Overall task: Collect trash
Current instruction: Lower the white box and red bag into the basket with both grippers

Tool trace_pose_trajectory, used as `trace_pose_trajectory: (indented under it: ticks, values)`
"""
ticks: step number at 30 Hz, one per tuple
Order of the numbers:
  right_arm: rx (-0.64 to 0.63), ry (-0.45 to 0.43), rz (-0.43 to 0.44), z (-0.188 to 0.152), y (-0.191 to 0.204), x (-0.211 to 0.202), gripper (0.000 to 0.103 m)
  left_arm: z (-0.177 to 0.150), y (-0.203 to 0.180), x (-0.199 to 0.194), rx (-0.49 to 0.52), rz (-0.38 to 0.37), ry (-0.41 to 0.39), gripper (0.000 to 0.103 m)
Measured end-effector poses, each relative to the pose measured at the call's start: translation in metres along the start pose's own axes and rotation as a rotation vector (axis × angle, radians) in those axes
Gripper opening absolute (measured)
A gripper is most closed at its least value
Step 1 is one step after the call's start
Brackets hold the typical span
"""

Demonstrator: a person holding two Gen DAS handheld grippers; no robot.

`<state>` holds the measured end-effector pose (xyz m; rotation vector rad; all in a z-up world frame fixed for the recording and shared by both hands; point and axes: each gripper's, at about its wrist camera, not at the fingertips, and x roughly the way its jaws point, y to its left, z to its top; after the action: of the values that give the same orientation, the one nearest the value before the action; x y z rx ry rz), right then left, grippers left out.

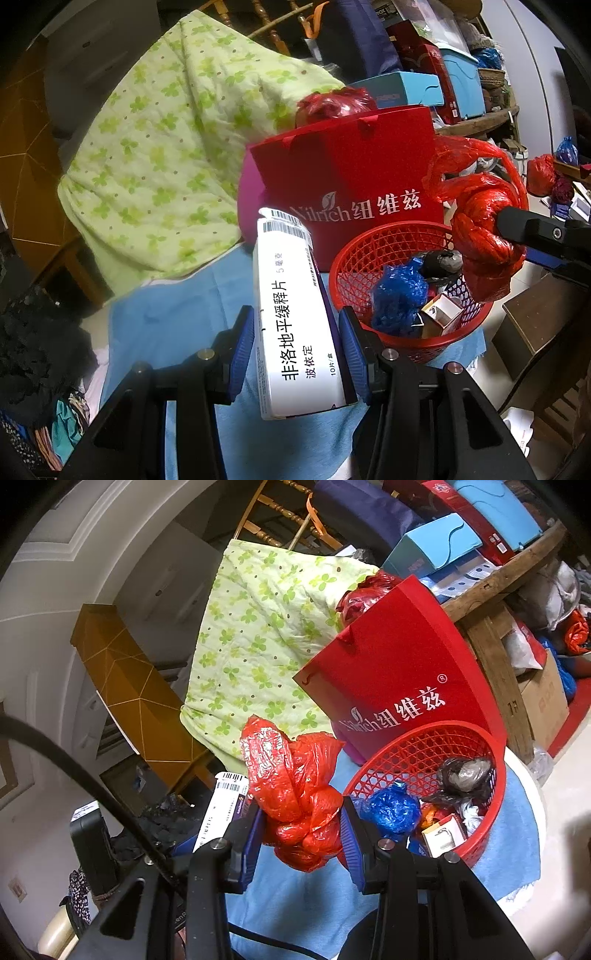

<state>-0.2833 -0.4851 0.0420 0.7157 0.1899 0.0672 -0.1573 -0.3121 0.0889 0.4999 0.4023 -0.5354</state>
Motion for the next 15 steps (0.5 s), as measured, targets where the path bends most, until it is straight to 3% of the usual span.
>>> trace_pose_trajectory:
  ticks: [15]
  values:
    - [-0.005,-0.016,-0.054,0.001,-0.004,-0.01,0.042,0.004,-0.014,0.007,0.012,-0.035,0.0,0.048]
